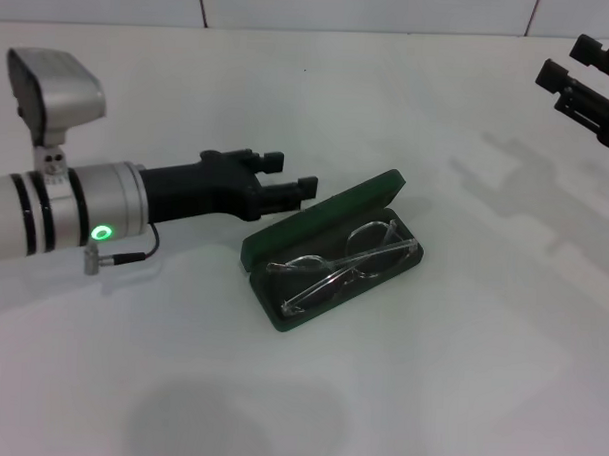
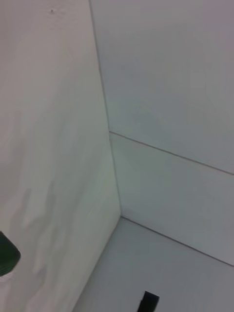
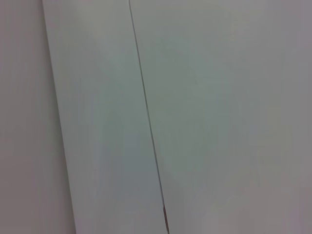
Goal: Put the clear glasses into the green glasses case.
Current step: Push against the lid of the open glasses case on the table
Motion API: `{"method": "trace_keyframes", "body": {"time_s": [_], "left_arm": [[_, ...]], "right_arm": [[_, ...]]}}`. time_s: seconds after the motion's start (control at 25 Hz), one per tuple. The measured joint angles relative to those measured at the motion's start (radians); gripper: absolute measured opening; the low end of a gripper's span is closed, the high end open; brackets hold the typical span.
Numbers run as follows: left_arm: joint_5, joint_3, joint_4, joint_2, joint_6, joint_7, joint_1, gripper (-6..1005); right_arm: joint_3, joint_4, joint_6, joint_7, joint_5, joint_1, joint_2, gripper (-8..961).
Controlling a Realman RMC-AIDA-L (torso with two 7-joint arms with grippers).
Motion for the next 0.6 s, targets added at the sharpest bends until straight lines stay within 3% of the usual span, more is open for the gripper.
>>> {"method": "trace_keyframes", "body": {"time_s": [0.6], "left_arm": [[0.004,0.152,-0.008,-0.001,-0.004,0.031,0.007,698]], "right_arm": [[-0.002,0.001,0.045,-0.002,-0.001,0.011,0.000,627]]}}
